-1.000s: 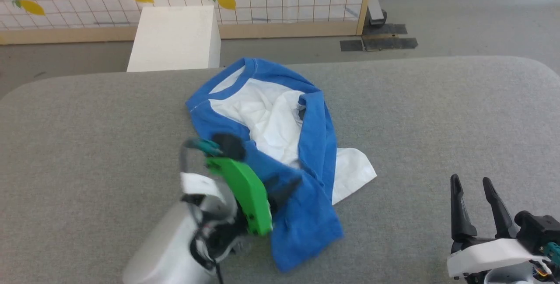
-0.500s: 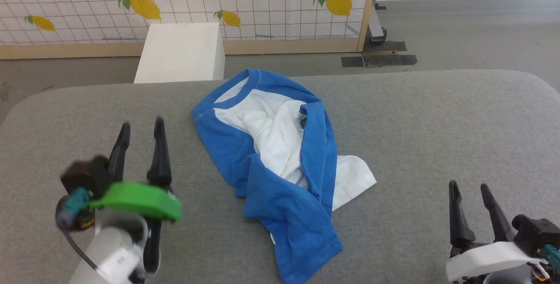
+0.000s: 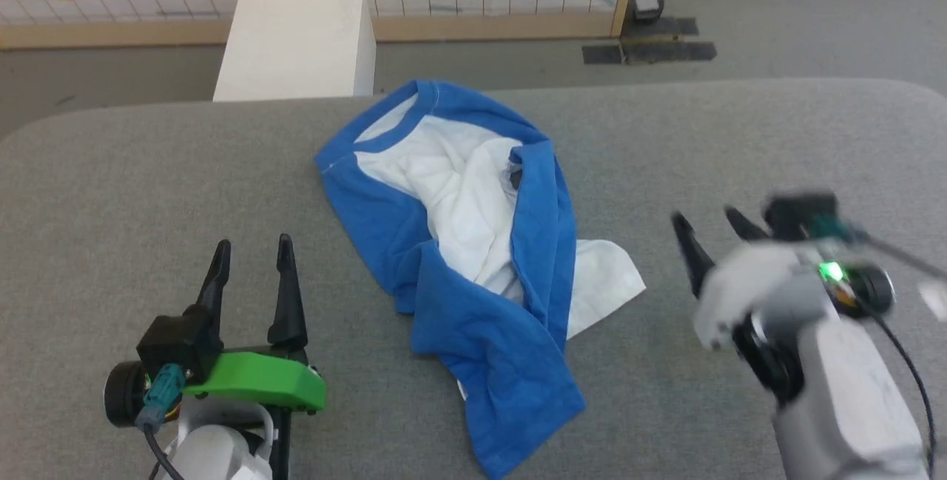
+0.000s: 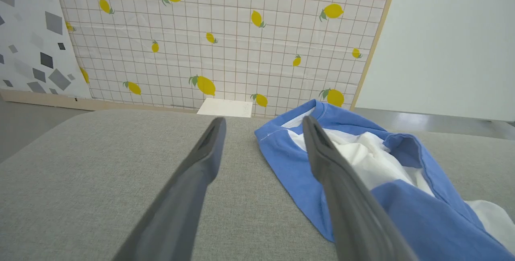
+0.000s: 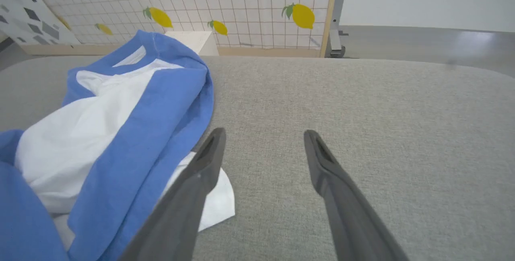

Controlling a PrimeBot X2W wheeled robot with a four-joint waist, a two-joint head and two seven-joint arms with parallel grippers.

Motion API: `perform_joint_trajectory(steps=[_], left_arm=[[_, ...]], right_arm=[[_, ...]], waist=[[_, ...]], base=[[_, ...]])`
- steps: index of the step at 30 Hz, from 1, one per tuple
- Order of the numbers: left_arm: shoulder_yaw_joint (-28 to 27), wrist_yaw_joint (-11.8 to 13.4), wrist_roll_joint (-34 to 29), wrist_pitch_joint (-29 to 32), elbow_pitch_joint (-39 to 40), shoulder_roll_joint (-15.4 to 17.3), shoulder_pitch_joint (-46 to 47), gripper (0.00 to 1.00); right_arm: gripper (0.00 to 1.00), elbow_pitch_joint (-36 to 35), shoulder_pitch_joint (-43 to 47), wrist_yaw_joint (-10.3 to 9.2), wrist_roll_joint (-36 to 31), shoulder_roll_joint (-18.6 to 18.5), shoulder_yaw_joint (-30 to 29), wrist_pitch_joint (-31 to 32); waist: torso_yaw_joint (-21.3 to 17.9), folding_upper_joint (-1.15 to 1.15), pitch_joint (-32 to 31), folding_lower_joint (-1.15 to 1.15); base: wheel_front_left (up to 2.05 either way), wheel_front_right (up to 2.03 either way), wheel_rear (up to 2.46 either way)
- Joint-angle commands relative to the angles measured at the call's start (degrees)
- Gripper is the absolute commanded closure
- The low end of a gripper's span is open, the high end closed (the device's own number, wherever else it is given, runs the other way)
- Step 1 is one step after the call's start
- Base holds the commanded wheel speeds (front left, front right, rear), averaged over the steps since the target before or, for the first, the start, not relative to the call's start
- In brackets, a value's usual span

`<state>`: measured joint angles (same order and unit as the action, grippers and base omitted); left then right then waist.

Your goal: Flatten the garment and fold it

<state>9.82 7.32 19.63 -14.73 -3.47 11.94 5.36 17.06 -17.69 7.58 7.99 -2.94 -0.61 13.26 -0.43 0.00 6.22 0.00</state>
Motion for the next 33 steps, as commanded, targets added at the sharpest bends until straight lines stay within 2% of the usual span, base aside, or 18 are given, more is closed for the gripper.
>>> perform_joint_trajectory(steps=[1, 4, 8, 14, 20, 21, 22, 27, 33], left_arm=[[-0.27, -0.69, -0.65, -0.26, 0.2, -0.61, 0.62, 0.0], [-0.47, -2.05, -1.64, -0.26, 0.75, -1.64, 2.58, 0.0], [-0.24, -3.83, -3.03, -0.26, 0.51, -2.79, 5.38, 0.0], [-0.38, -6.24, -4.32, -0.27, -0.03, -4.83, 8.52, 0.0], [-2.14, -7.4, -5.12, -0.27, -0.88, -6.13, 8.41, 0.0], [-2.38, -7.51, -5.26, -0.27, -1.05, -6.25, 8.25, 0.0], [-2.7, -7.6, -5.46, -0.27, -1.21, -6.4, 8.05, 0.0], [-3.95, -8.22, -6.0, -0.27, -1.87, -6.95, 7.07, 0.0], [-5.11, -8.74, -6.35, -0.27, -2.32, -7.55, 4.84, 0.0]], right_arm=[[0.0, 1.49, -4.0, -0.09, -0.61, 0.06, 1.8, 3.66], [0.0, 6.41, -12.34, -0.09, -2.38, 0.06, 5.71, 13.81], [0.0, 12.23, -21.04, -0.09, -6.32, 0.06, 9.42, 21.78], [0.0, 19.69, -26.81, -0.09, -11.07, 0.06, 10.11, 27.25], [0.0, 25.07, -25.96, -0.09, -8.78, 0.06, 12.28, 31.0], [0.58, 25.36, -25.96, -0.09, -8.5, 0.06, 12.53, 31.15], [1.0, 25.25, -26.1, -0.09, -8.36, 0.06, 12.39, 30.38], [1.0, 22.61, -25.4, -0.09, -8.22, -0.77, 7.24, 25.07], [1.0, 13.81, -19.14, -0.09, -6.2, -6.18, -4.02, 20.25]], waist=[[1.46, 0.0, 2.82, 0.0], [3.39, 0.0, 5.87, 0.0], [6.51, 0.0, 9.54, 0.0], [10.8, 0.0, 13.32, 0.0], [11.71, 0.0, 13.55, 0.0], [11.55, 0.0, 13.35, 0.0], [11.23, 0.0, 12.92, 0.0], [9.05, 0.0, 9.88, 0.0], [5.14, 0.0, 4.92, 0.0]], base=[[0.0, 0.0, 0.0], [0.0, 0.0, 0.0], [0.0, 0.0, 0.0], [0.0, 0.0, 0.0], [0.0, 0.0, 0.0], [0.0, 0.0, 0.0], [0.0, 0.0, 0.0], [0.0, 0.0, 0.0], [0.0, 0.0, 0.0]])
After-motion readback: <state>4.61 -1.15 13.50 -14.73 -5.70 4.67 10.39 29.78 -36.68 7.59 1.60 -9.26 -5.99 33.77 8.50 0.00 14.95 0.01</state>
